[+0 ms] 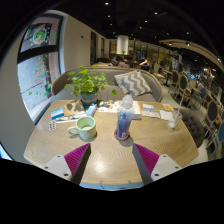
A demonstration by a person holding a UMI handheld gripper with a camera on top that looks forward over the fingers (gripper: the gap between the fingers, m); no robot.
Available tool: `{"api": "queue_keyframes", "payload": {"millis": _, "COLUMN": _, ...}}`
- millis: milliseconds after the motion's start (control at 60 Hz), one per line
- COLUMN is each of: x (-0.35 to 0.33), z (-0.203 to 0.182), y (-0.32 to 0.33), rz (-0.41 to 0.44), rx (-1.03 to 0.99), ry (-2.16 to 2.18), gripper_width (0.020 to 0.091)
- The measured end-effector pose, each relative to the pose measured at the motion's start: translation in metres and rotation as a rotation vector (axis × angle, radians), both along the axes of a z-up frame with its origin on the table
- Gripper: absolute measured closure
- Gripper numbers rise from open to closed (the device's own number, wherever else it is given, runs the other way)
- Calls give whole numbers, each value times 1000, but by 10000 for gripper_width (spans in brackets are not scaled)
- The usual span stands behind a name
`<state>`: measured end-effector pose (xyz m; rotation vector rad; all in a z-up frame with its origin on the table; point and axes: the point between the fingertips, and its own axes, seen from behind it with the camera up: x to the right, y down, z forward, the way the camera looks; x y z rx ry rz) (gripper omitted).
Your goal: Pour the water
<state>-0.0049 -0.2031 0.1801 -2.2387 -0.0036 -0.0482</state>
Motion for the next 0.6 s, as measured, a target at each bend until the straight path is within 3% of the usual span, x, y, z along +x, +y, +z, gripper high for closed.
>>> {"api": "queue_keyframes", "payload": {"millis": 250, "x": -17, "z": 27, "y": -57, "rz": -39, "rx": 0, "ry": -5, "gripper_width": 255}}
{"api": "queue_keyframes", "payload": {"millis": 600, "x": -12, "z": 30, "y": -81, "rz": -26, "rx": -15, "ry": 38, "gripper_width": 251}}
